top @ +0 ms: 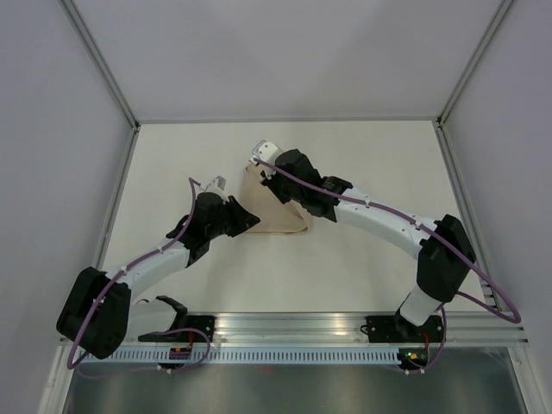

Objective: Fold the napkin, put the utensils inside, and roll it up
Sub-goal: Roll the napkin with the utensil

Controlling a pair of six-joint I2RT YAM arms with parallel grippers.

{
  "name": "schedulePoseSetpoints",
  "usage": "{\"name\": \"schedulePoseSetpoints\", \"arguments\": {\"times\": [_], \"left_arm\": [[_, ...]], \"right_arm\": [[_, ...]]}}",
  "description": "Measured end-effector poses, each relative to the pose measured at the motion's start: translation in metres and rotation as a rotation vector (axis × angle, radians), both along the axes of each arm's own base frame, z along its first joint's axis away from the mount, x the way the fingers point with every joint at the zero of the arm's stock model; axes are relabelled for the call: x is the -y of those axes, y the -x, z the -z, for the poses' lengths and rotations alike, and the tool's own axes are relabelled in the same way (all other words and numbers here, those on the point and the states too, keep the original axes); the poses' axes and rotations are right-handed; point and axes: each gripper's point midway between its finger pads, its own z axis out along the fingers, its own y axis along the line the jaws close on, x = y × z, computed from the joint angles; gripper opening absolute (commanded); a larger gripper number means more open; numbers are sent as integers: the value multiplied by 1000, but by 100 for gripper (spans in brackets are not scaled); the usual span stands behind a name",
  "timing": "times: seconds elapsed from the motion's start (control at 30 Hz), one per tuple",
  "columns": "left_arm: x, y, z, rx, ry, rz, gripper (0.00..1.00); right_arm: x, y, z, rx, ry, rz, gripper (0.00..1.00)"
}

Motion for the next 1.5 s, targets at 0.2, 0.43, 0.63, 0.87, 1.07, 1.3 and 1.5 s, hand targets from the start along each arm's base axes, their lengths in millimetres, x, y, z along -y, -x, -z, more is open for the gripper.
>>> {"name": "schedulePoseSetpoints", "arguments": {"times": [0.2, 0.43, 0.63, 0.87, 1.07, 1.3, 1.5], "left_arm": [[0, 0, 0, 0, 1, -2, 15], [-4, 1, -11, 20, 8, -20, 15], [-27, -1, -53, 100, -4, -137, 15], [-65, 1, -120, 228, 14, -322, 17], [-74, 0, -173, 290, 30, -367, 18], [-76, 1, -199, 330, 36, -368, 18], [-74, -3, -188, 301, 3, -361, 19]], "right_arm": [[-5, 6, -1, -28, -7, -29, 7], [-14, 13, 20, -71, 18, -66, 7], [-19, 15, 39, -87, 25, -86, 7], [-23, 24, 62, -114, 13, -129, 7], [-34, 22, 75, -116, 0, -158, 7], [-44, 21, 99, -142, 19, -179, 7], [-56, 21, 106, -132, 25, -202, 7]]}}
